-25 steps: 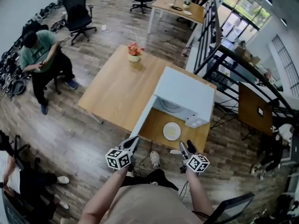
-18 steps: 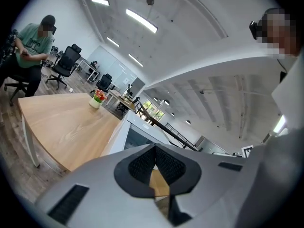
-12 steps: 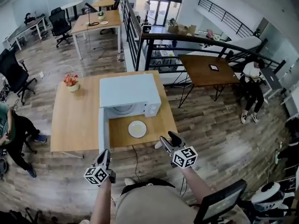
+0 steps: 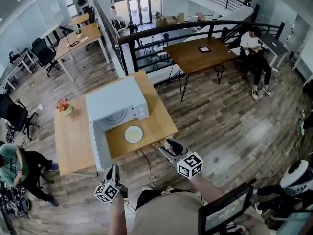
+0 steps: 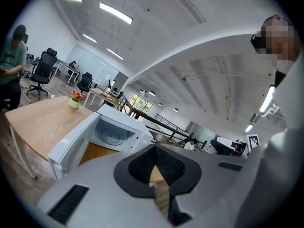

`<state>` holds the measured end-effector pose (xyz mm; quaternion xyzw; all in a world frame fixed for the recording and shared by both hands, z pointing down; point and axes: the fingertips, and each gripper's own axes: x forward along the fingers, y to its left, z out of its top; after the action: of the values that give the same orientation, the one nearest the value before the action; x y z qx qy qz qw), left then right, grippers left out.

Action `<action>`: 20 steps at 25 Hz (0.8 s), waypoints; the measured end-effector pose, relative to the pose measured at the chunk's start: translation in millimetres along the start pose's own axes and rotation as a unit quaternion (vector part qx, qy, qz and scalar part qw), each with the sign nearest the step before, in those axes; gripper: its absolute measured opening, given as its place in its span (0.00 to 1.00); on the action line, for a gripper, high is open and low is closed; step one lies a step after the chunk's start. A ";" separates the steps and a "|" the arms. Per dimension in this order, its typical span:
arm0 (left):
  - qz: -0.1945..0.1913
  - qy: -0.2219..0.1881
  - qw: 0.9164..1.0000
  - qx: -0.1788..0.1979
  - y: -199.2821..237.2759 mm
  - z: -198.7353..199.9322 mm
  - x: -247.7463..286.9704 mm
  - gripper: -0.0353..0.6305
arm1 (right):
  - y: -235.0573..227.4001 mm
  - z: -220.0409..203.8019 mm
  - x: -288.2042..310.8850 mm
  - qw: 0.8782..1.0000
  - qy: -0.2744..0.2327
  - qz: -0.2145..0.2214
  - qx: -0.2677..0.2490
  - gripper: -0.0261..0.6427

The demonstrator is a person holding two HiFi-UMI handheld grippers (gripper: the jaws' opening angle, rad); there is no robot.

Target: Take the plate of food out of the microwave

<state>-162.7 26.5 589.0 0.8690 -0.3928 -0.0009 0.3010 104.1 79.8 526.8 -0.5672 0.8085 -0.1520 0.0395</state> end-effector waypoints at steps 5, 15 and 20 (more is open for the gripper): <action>0.014 -0.004 1.000 -0.017 -23.0 -41.5 -18.1 0.06 | -10.3 -29.0 -36.4 1.000 0.020 0.003 -0.007 0.38; 0.048 -0.010 0.998 -0.041 -35.6 -75.7 -64.4 0.06 | -22.2 -56.6 -83.9 0.998 0.047 -0.011 0.036 0.38; 0.038 0.005 0.999 -0.021 -45.6 -77.3 -69.4 0.06 | -15.1 -70.6 -97.8 0.996 0.060 -0.024 0.063 0.38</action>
<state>-161.2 137.6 612.1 0.8467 -0.4241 0.0062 0.3211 135.7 180.1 587.8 -0.5724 0.7846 -0.2372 0.0236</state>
